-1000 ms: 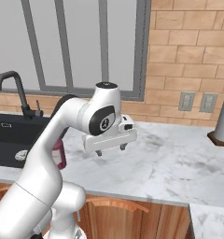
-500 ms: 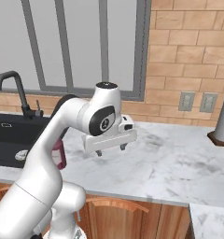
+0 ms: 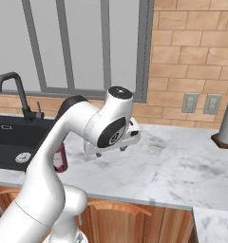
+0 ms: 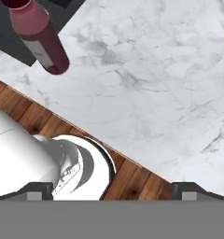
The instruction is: There is a wine glass and glass cup on the dining counter. Place the wine bottle next to the wine glass and the juice bottle next to the glass cup.
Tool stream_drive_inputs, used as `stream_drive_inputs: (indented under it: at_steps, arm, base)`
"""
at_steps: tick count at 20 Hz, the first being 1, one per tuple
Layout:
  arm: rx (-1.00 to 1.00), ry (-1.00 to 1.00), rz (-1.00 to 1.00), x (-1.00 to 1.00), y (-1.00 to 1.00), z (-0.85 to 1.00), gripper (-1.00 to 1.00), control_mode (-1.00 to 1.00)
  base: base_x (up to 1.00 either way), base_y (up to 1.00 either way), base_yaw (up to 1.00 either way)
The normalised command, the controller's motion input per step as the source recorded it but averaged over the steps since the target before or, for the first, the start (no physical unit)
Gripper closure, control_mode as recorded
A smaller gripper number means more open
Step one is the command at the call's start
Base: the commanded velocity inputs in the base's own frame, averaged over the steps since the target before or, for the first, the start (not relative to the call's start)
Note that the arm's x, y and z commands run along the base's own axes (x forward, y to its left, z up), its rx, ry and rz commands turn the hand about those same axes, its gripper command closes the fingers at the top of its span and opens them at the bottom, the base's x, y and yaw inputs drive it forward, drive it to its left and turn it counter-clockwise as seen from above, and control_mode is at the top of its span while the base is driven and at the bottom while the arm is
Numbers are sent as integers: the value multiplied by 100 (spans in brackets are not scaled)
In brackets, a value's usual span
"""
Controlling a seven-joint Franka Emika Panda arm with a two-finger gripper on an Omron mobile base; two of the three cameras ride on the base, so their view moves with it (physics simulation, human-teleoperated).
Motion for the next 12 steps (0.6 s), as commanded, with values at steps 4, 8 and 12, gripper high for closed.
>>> stream_drive_inputs:
  at_steps: [4,8,12]
  arm:
    - [26,-16,32,-13,31,6,-100,-100]
    - [21,-20,37,-8,41,0,-100,-100]
    - [22,-17,40,-3,41,-1,-100,-100]
  base:
    - [0,0,0]
    - [0,0,0]
    - [0,0,0]
